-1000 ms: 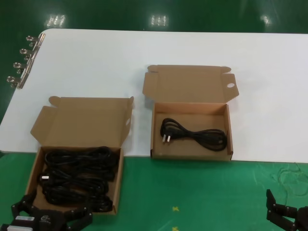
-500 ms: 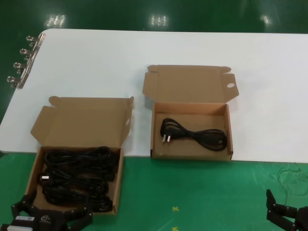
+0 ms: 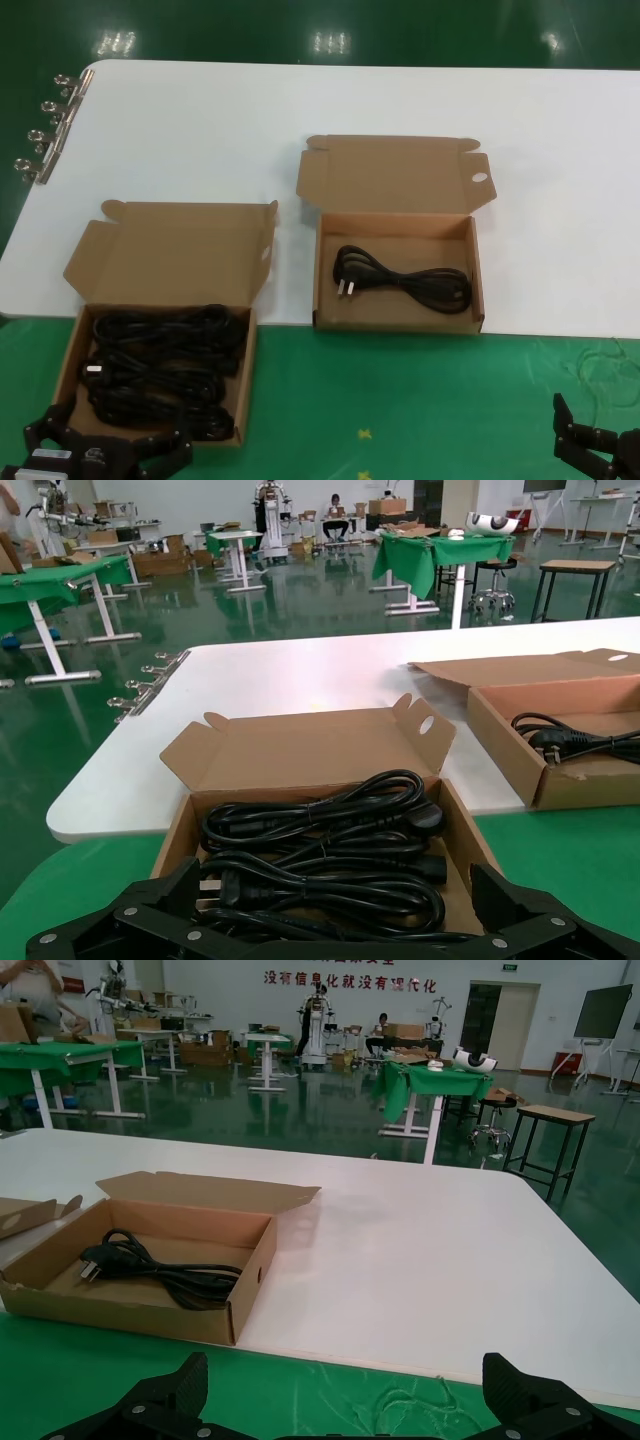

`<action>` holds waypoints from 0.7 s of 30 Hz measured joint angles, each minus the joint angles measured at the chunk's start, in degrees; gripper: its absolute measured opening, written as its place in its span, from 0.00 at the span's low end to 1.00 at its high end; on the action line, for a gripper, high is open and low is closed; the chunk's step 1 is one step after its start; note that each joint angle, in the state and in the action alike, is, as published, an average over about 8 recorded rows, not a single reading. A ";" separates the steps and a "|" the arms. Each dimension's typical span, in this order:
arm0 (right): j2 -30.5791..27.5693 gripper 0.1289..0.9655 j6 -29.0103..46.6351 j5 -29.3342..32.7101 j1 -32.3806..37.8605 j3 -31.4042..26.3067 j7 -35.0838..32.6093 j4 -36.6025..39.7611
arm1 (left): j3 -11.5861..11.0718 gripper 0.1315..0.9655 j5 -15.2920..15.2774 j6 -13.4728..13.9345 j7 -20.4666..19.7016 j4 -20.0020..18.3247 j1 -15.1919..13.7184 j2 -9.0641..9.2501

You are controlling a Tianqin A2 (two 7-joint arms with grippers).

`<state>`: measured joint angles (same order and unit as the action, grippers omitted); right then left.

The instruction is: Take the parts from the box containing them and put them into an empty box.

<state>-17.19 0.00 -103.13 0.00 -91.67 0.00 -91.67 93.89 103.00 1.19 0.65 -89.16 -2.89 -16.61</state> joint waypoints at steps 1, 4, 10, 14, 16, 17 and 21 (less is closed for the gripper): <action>0.00 1.00 0.00 0.00 0.00 0.00 0.00 0.00 | 0.00 1.00 0.00 0.00 0.00 0.00 0.00 0.00; 0.00 1.00 0.00 0.00 0.00 0.00 0.00 0.00 | 0.00 1.00 0.00 0.00 0.00 0.00 0.00 0.00; 0.00 1.00 0.00 0.00 0.00 0.00 0.00 0.00 | 0.00 1.00 0.00 0.00 0.00 0.00 0.00 0.00; 0.00 1.00 0.00 0.00 0.00 0.00 0.00 0.00 | 0.00 1.00 0.00 0.00 0.00 0.00 0.00 0.00; 0.00 1.00 0.00 0.00 0.00 0.00 0.00 0.00 | 0.00 1.00 0.00 0.00 0.00 0.00 0.00 0.00; 0.00 1.00 0.00 0.00 0.00 0.00 0.00 0.00 | 0.00 1.00 0.00 0.00 0.00 0.00 0.00 0.00; 0.00 1.00 0.00 0.00 0.00 0.00 0.00 0.00 | 0.00 1.00 0.00 0.00 0.00 0.00 0.00 0.00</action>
<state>-17.19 0.00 -103.13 0.00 -91.67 0.00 -91.67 93.89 103.00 1.19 0.65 -89.16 -2.89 -16.61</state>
